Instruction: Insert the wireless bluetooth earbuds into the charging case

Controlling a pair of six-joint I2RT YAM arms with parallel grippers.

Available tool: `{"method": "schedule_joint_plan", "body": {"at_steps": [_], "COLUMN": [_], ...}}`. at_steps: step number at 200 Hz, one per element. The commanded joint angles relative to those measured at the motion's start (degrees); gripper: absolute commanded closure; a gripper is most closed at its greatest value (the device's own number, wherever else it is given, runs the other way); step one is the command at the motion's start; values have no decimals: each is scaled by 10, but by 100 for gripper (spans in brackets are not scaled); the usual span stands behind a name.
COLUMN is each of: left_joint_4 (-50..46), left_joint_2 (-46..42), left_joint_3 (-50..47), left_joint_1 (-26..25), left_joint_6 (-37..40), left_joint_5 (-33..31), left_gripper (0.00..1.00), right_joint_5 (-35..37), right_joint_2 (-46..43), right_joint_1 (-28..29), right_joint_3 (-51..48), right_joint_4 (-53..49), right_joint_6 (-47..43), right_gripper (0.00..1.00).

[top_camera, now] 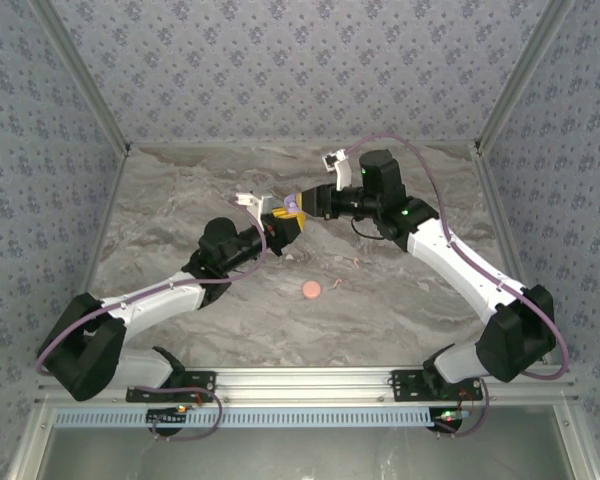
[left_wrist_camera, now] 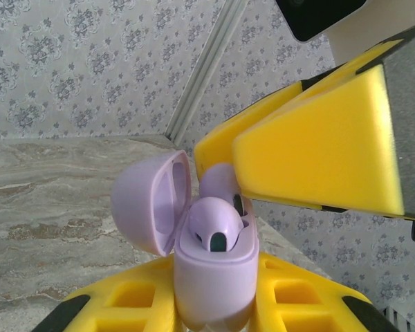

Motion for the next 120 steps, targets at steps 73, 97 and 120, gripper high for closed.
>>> {"method": "schedule_joint_plan", "body": {"at_steps": [73, 97, 120], "left_joint_4": [-44, -61, -70], "left_joint_2": [-30, -38, -43], "left_joint_3": [19, 18, 17], "left_joint_1": [-3, -3, -3], "left_joint_6": [49, 80, 112], "left_joint_5": [12, 27, 55], "left_gripper": [77, 77, 77], "right_joint_5": [46, 48, 44], "right_joint_2": [-44, -53, -56], "right_joint_1": [8, -3, -24], "right_joint_3": [17, 13, 7], "right_joint_4": [-67, -75, -87], "right_joint_6": [-32, -30, -28], "right_gripper": [53, 54, 57]}}
